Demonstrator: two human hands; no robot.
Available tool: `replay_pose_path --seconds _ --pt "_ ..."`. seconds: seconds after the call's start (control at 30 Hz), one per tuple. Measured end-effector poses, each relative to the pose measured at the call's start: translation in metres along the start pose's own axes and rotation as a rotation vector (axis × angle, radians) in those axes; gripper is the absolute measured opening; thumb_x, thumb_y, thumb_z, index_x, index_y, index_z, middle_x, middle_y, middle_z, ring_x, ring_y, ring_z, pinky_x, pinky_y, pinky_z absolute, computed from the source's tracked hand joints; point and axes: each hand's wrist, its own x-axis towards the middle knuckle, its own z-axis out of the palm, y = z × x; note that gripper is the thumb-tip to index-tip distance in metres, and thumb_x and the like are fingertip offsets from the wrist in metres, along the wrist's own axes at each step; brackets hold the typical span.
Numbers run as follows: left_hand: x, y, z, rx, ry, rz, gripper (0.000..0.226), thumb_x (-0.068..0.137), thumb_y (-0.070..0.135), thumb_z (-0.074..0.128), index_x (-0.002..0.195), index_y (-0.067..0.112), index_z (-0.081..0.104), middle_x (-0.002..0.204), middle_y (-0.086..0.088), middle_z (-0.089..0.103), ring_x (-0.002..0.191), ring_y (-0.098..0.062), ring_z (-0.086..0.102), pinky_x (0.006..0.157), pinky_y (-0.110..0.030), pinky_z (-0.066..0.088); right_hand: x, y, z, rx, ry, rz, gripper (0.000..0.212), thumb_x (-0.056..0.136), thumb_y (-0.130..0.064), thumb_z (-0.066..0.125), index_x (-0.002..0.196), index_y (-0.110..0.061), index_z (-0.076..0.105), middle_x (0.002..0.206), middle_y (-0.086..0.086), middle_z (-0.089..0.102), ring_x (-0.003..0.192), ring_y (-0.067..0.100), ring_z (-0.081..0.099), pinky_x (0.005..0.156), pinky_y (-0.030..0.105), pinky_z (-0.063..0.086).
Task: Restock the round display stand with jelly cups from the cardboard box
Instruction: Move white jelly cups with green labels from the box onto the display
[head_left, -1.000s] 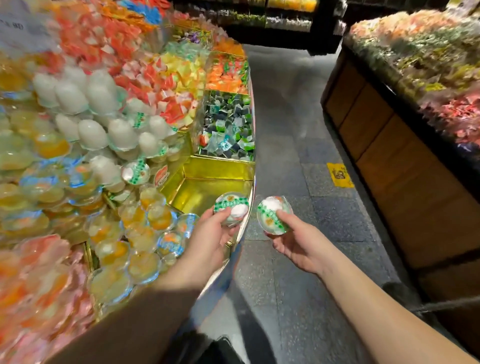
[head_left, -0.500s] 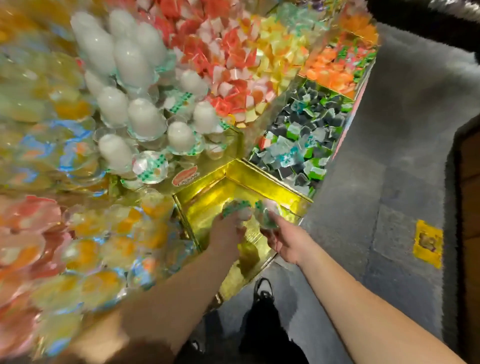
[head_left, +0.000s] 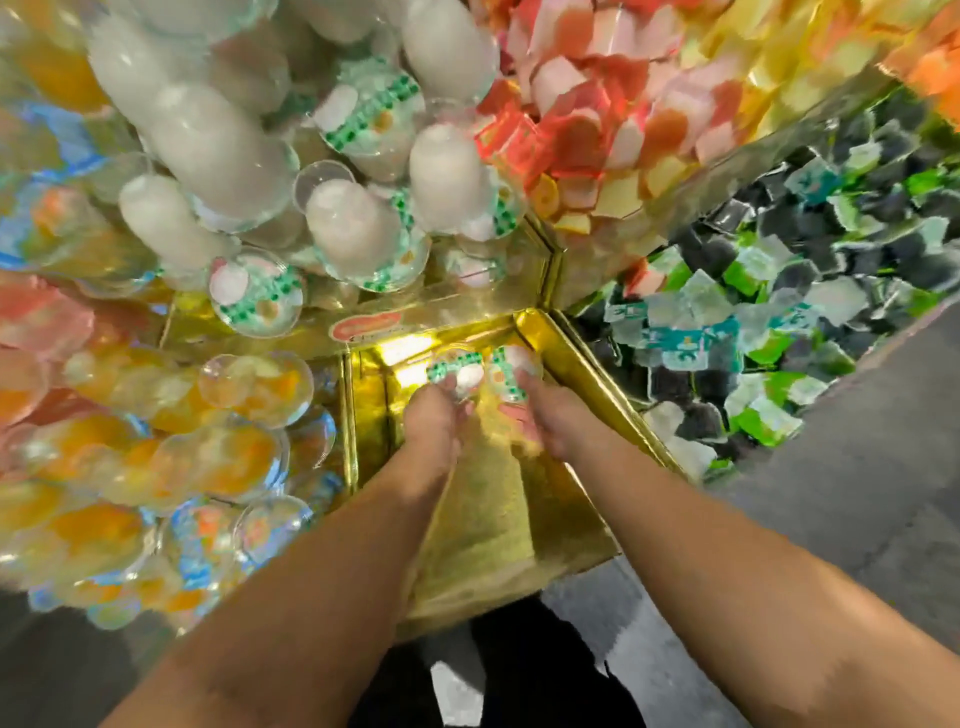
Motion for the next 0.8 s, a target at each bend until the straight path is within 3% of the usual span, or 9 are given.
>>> replay_pose_path --seconds 0.1,0.23,0.3,0.4,0.5,0.57,0.67,0.73,0.8 --pt "0.025 0.002 0.001 -0.005 0.056 -0.014 0.026 0.093 0.030 0.059 0.108 0.010 0.065 0.078 -0.002 0.064 0.062 -0.014 0.057 0.061 -0.027 0.045 0.012 -0.016 0.011 -0.057 -0.061 0.025 0.046 0.102 -0.047 0.043 0.143 -0.024 0.045 0.128 0.005 0.061 0.097 0.012 0.060 0.107 0.034 0.040" --pt "0.036 0.006 0.013 -0.041 0.133 0.047 0.009 0.097 0.023 0.061 0.098 0.014 0.063 0.078 -0.002 0.064 0.062 -0.013 0.058 0.054 -0.023 0.048 0.024 -0.025 0.015 -0.142 -0.050 -0.071 0.055 0.103 -0.048 0.039 0.147 -0.015 0.038 0.136 0.010 0.057 0.103 0.017 0.060 0.102 0.036 0.042" --pt "0.041 0.005 0.018 -0.065 0.133 0.054 0.014 0.096 0.019 0.061 0.108 0.013 0.060 0.088 -0.002 0.064 0.068 -0.012 0.061 0.054 -0.020 0.050 0.030 -0.026 0.016 -0.132 -0.006 -0.095 0.056 0.103 -0.048 0.041 0.145 -0.011 0.042 0.134 0.010 0.059 0.103 0.016 0.061 0.087 0.030 0.049" --pt "0.038 0.005 0.022 -0.094 0.113 0.079 0.024 0.096 0.017 0.062 0.118 0.013 0.054 0.095 -0.002 0.063 0.076 -0.012 0.063 0.059 -0.019 0.051 0.034 -0.027 0.020 -0.089 0.051 -0.105 0.057 0.101 -0.048 0.045 0.142 -0.009 0.045 0.126 0.006 0.060 0.105 0.014 0.063 0.070 0.022 0.046" --pt "0.037 0.002 0.021 -0.050 0.109 0.110 0.020 0.097 0.021 0.061 0.114 0.015 0.052 0.098 -0.001 0.062 0.086 -0.015 0.064 0.070 -0.021 0.053 0.039 -0.021 0.025 0.026 0.084 -0.070 0.060 0.098 -0.050 0.051 0.141 -0.009 0.046 0.109 0.001 0.062 0.104 0.015 0.062 0.082 0.025 0.047" --pt "0.033 0.003 0.020 0.021 0.105 0.131 0.024 0.098 0.026 0.058 0.119 0.014 0.052 0.101 -0.003 0.063 0.087 -0.016 0.063 0.075 -0.025 0.053 0.038 -0.020 0.028 0.060 0.087 -0.058 0.061 0.097 -0.052 0.053 0.141 -0.010 0.046 0.109 0.002 0.063 0.104 0.016 0.061 0.090 0.028 0.046" --pt "0.019 0.012 0.015 0.092 0.048 0.061 0.031 0.098 0.038 0.056 0.119 0.015 0.057 0.086 -0.001 0.060 0.064 -0.013 0.055 0.058 -0.026 0.046 0.029 -0.024 0.025 0.070 0.089 0.004 0.057 0.092 -0.062 0.054 0.126 -0.016 0.057 0.110 0.001 0.063 0.092 0.013 0.061 0.099 0.034 0.046" --pt "0.002 0.018 0.007 0.095 -0.002 -0.012 0.038 0.096 0.045 0.057 0.114 0.012 0.062 0.080 -0.003 0.058 0.057 -0.013 0.047 0.054 -0.027 0.042 0.013 -0.030 0.019 0.056 0.067 0.084 0.055 0.087 -0.069 0.055 0.104 -0.018 0.062 0.093 0.002 0.063 0.075 0.015 0.057 0.077 0.031 0.052" --pt "-0.023 0.027 -0.003 0.103 -0.028 -0.018 0.032 0.097 0.041 0.057 0.106 0.010 0.063 0.085 -0.003 0.057 0.066 -0.015 0.048 0.062 -0.030 0.043 -0.009 -0.033 0.012 -0.017 0.056 0.116 0.051 0.087 -0.066 0.058 0.101 -0.017 0.064 0.080 0.005 0.062 0.061 0.017 0.053 0.051 0.027 0.046"
